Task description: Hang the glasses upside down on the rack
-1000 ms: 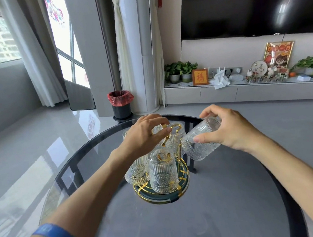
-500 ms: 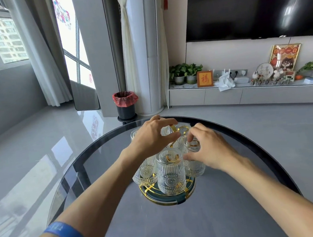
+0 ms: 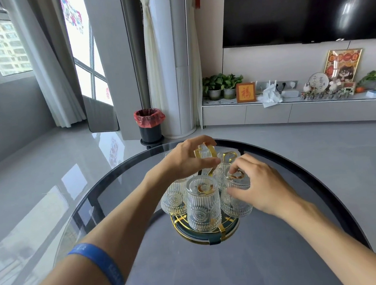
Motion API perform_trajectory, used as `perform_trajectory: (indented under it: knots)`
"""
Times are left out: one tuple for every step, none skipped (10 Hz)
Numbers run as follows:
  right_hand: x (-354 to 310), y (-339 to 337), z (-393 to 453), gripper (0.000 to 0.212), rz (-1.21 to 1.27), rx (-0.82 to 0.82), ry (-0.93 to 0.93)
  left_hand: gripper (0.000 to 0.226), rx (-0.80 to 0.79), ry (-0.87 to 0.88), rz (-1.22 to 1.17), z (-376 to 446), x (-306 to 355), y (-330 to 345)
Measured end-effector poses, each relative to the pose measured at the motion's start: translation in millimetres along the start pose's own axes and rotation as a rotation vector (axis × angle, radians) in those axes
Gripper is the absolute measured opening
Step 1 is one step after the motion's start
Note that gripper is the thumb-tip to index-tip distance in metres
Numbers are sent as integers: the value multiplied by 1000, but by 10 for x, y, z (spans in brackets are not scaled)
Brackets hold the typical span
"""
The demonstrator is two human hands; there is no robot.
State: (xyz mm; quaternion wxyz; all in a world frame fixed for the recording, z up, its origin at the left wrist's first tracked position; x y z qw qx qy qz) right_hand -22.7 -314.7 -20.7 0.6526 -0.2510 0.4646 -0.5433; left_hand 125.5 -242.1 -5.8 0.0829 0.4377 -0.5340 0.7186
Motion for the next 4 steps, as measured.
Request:
perform_trajectory:
  knots:
    - [11, -27, -37, 30, -3, 14, 8, 47, -36, 0, -40, 51, 35, 19]
    - [-2, -5, -55, 32, -40, 4, -11, 48, -87, 0, -80, 133, 16, 61]
    - [-11, 5, -65, 33, -39, -10, -15, 53, -102, 0, -47, 130, -8, 71]
    - [-14, -11, -72, 34, -19, -47, -12, 79, -23, 13, 92, 84, -14, -35]
Point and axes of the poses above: each hand's wrist, its own z-axis towards the middle knuckle, its own y-axis out of the palm, x = y × z, the point moved 9 cm from there along z, towards the middle knuckle, and after that the axes turned 11 degrees about -y, right-handed, at the moved point
